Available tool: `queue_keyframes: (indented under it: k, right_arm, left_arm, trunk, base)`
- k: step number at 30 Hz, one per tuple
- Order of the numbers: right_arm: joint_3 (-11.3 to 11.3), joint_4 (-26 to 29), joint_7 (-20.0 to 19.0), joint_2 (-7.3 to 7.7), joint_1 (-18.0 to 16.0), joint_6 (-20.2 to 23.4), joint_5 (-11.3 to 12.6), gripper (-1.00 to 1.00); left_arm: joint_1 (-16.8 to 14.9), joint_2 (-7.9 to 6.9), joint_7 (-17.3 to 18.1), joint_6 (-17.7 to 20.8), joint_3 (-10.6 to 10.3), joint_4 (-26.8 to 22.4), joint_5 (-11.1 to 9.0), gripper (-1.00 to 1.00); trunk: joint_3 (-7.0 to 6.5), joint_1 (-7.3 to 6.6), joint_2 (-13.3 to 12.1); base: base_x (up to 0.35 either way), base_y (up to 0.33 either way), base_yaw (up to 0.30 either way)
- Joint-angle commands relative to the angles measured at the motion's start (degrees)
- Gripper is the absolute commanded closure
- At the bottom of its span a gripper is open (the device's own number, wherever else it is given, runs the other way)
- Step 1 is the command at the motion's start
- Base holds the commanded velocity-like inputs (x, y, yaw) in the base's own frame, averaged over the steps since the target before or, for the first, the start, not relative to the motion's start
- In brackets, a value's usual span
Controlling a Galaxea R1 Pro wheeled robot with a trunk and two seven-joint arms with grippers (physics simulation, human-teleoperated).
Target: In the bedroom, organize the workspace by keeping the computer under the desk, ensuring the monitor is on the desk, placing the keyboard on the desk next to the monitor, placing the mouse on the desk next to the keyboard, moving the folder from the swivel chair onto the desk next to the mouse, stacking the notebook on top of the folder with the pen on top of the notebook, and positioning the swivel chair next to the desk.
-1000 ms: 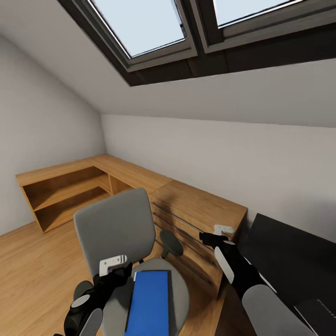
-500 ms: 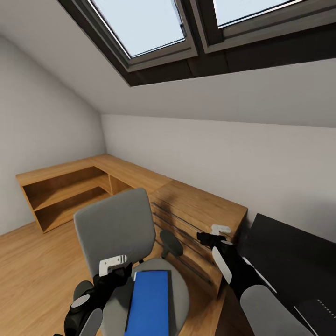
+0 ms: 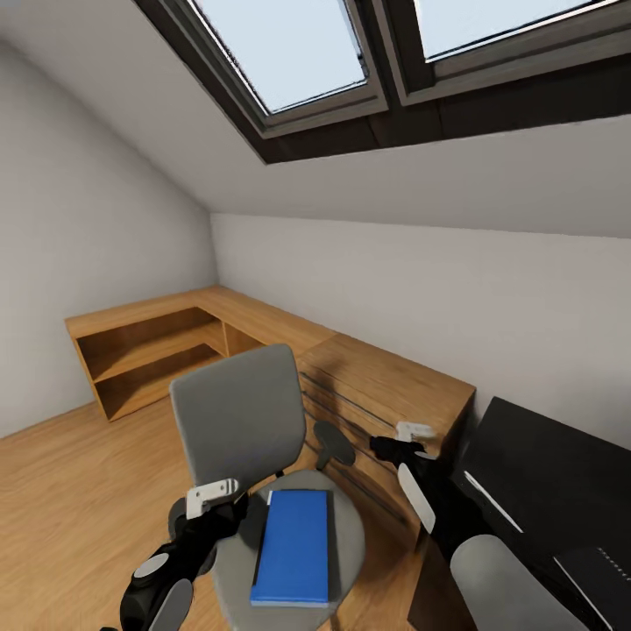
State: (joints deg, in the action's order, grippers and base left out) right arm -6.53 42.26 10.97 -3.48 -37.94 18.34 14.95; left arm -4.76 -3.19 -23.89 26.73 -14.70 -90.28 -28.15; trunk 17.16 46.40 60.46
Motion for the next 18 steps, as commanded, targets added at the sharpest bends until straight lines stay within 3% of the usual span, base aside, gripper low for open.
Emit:
queue_keyframes:
  k: [1,5,9,13,14,17,18]
  right_arm:
    - [-0.2,0.1,0.6,0.03,0.0,0.2,0.6,-1.00]
    - [-0.2,0.1,0.6,-0.01,0.0,0.2,0.6,-1.00]
    - [-0.2,0.2,0.6,0.03,0.0,0.1,0.5,-1.00]
    - [-0.2,0.2,0.6,0.00,0.0,0.1,0.6,-1.00]
    - [-0.2,0.2,0.6,-0.03,0.0,0.2,0.6,-1.00]
    - [-0.2,0.2,0.6,-0.04,0.0,0.2,0.6,-1.00]
    - [-0.2,0.1,0.4,0.03,0.0,0.2,0.6,-1.00]
  left_arm:
    - [-0.1,-0.06,-0.6,0.1,-0.2,-0.1,-0.6,-1.00]
    - [-0.1,-0.12,-0.6,0.1,0.3,-0.1,-0.6,-1.00]
    - [-0.1,-0.12,-0.6,0.1,2.4,-0.1,-0.7,-1.00]
    - [-0.1,-0.02,-0.5,0.2,6.4,-0.1,-1.0,-1.00]
    - [-0.1,0.06,-0.5,0.2,9.2,-0.1,-1.1,-1.00]
    - [-0.1,0.13,-0.5,0.3,10.9,-0.1,-1.2,-1.00]
    - [-0.1,0.25,-0.5,0.3,13.3,-0.2,-3.0,-1.00]
  trunk:
    - [0.12,-0.03,0.1]
    - [0.33,-0.03,0.1]
    - [0.44,-0.03,0.1]
    - [0.48,-0.03,0.1]
    - [0.48,-0.03,0.1]
    - [0.49,-0.03,0.1]
    - [0.66,0.19,0.5]
  base:
    - [-0.198,0.000,0.223]
    - [-0.094,0.000,0.197]
    - [-0.024,0.000,0.088]
    - [-0.008,0.000,0.028]
    - [-0.001,0.000,0.004]
    - [-0.001,0.000,0.002]
    - [0.000,0.000,0.000]
